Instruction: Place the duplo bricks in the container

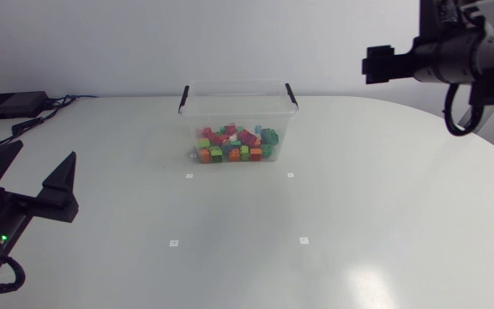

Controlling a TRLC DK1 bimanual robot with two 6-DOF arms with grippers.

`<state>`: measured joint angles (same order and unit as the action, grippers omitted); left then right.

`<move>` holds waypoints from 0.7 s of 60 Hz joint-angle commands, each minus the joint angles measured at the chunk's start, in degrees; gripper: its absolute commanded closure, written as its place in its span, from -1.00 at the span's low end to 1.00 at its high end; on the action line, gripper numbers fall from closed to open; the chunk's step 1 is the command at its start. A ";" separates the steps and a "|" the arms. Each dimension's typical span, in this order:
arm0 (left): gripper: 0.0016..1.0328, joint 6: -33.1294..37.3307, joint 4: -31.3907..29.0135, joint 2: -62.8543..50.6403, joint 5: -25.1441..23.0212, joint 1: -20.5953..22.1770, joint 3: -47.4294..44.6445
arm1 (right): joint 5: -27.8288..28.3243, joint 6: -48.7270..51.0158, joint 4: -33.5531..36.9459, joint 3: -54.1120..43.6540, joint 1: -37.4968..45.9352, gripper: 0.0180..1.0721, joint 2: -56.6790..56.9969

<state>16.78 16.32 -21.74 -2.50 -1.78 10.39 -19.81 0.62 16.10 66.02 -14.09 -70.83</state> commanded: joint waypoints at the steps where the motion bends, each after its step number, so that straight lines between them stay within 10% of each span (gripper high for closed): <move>1: -0.92 0.98 1.26 0.38 -0.13 -0.33 -1.69 | -0.67 2.28 -1.77 -5.73 1.78 -0.90 5.44; 42: -0.92 0.58 1.39 6.39 -0.04 -1.02 -6.01 | -0.26 11.39 -8.56 -38.93 10.14 -0.90 42.33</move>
<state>16.95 17.65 -16.12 -2.50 -2.22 6.33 -19.77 9.76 8.69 30.61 -4.89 -32.29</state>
